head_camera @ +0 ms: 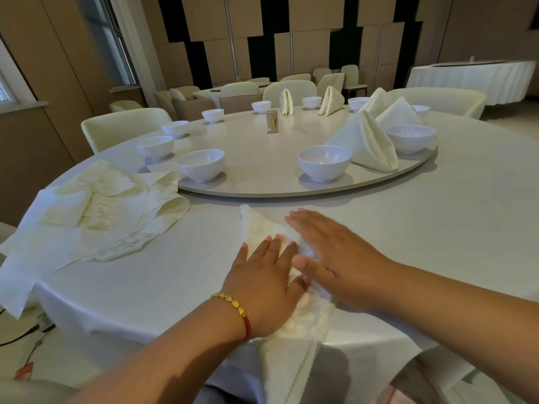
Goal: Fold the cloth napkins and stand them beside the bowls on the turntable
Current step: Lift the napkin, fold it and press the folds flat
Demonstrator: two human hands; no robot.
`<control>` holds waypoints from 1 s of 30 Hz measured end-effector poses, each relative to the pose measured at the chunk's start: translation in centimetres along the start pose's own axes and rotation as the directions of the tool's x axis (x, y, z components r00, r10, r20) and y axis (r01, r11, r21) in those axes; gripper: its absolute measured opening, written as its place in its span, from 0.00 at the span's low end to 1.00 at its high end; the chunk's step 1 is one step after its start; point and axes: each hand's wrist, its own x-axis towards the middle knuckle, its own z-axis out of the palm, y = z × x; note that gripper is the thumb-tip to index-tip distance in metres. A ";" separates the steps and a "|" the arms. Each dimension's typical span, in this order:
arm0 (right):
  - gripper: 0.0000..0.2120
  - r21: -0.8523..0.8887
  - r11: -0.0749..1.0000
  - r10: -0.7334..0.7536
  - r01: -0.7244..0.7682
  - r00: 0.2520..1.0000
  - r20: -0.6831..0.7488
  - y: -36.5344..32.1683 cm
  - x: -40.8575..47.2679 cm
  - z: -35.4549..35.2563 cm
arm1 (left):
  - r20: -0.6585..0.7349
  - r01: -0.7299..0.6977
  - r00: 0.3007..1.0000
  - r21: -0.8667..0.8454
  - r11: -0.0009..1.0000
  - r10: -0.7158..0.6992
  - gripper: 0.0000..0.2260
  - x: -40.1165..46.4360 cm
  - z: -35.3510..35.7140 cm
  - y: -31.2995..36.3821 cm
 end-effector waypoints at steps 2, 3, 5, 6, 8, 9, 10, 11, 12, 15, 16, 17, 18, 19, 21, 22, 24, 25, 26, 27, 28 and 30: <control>0.50 0.049 0.997 0.042 -0.052 0.980 0.192 0.2 -0.4 0.0 | 0.003 -0.002 1.000 -0.005 1.000 0.002 0.28 0.0 -0.1 0.0; 0.50 0.036 0.997 0.063 -0.075 0.964 0.257 0.2 -0.4 -0.1 | 0.007 -0.002 1.000 0.001 1.000 0.002 0.28 0.0 -0.1 0.0; 0.47 -0.039 0.997 0.075 -0.065 0.939 0.334 0.2 -0.5 -0.4 | 0.018 -0.002 1.000 0.019 1.000 0.002 0.28 0.1 -0.1 -0.1; 0.46 -0.084 0.995 0.072 -0.045 0.932 0.355 0.1 -0.6 -0.4 | 0.027 -0.003 1.000 0.029 1.000 0.002 0.29 0.1 0.0 -0.1; 0.43 -0.151 0.989 0.063 -0.005 0.923 0.380 0.1 -0.7 -0.3 | 0.042 -0.001 0.999 0.044 0.999 -0.001 0.29 0.2 0.0 -0.2; 0.42 -0.168 0.986 0.061 0.006 0.919 0.389 0.1 -0.8 -0.3 | 0.046 0.000 0.999 0.046 0.999 -0.002 0.29 0.2 0.0 -0.2; 0.41 -0.174 0.985 0.058 0.014 0.914 0.401 0.2 -0.9 -0.3 | 0.047 0.001 0.999 0.042 0.999 -0.003 0.29 0.2 0.0 -0.2; 0.41 -0.179 0.984 0.054 0.023 0.908 0.416 0.2 -1.1 -0.5 | 0.048 0.001 0.999 0.032 0.999 -0.003 0.29 0.2 0.1 -0.2; 0.41 -0.181 0.983 0.048 0.034 0.900 0.434 0.4 -1.3 -0.7 | 0.048 0.001 0.999 0.019 1.000 -0.002 0.29 0.2 0.1 -0.2; 0.40 -0.188 0.975 -0.017 0.115 0.890 0.456 0.6 -2.0 -1.3 | 0.051 -0.008 0.999 -0.006 1.000 0.009 0.28 0.2 0.0 -0.5; 0.39 -0.196 0.970 -0.041 0.146 0.888 0.457 0.8 -2.3 -1.3 | 0.050 -0.012 0.999 -0.007 1.000 0.012 0.28 0.2 0.1 -0.5; 0.39 -0.203 0.965 -0.055 0.165 0.885 0.462 0.8 -2.5 -1.4 | 0.048 -0.015 0.999 -0.005 1.000 0.016 0.28 0.2 0.1 -0.5; 0.39 -0.207 0.962 -0.062 0.178 0.882 0.468 0.8 -2.6 -1.5 | 0.044 -0.020 0.999 -0.005 1.000 0.020 0.28 0.2 0.1 -0.5; 0.40 -0.207 0.960 -0.072 0.190 0.878 0.472 0.9 -2.7 -1.5 | 0.038 -0.026 0.999 -0.006 1.000 0.026 0.28 0.2 0.2 -0.5; 0.42 -0.189 0.961 -0.092 0.202 0.878 0.470 1.0 -2.7 -1.5 | 0.031 -0.053 0.998 -0.020 0.998 0.053 0.28 0.0 0.2 -0.8; 0.42 -0.183 0.962 -0.096 0.202 0.879 0.466 1.1 -2.8 -1.5 | 0.035 -0.077 0.996 -0.032 0.997 0.078 0.28 -0.2 0.2 -1.1; 0.43 -0.172 0.966 -0.097 0.195 0.883 0.459 1.2 -2.8 -1.4 | 0.060 -0.146 0.987 -0.051 0.988 0.149 0.29 -1.0 -0.1 -2.0; 0.43 -0.163 0.968 -0.097 0.190 0.885 0.454 1.2 -2.8 -1.4 | 0.076 -0.187 0.979 -0.058 0.981 0.191 0.29 -1.5 -0.2 -2.6; 0.44 -0.153 0.970 -0.101 0.188 0.887 0.450 1.2 -2.8 -1.4 | 0.089 -0.229 0.968 -0.062 0.971 0.234 0.31 -2.0 -0.2 -3.1; 0.44 -0.146 0.971 -0.107 0.190 0.888 0.446 1.2 -2.8 -1.4 | 0.095 -0.269 0.957 -0.065 0.961 0.275 0.33 -2.6 -0.2 -3.7; 0.44 -0.142 0.971 -0.112 0.193 0.889 0.444 1.2 -2.8 -1.4 | 0.094 -0.308 0.945 -0.071 0.949 0.314 0.35 -3.2 -0.2 -4.1; 0.45 -0.142 0.970 -0.115 0.196 0.890 0.441 1.2 -2.7 -1.3 | 0.092 -0.373 0.920 -0.095 0.923 0.381 0.39 -4.3 -0.1 -4.9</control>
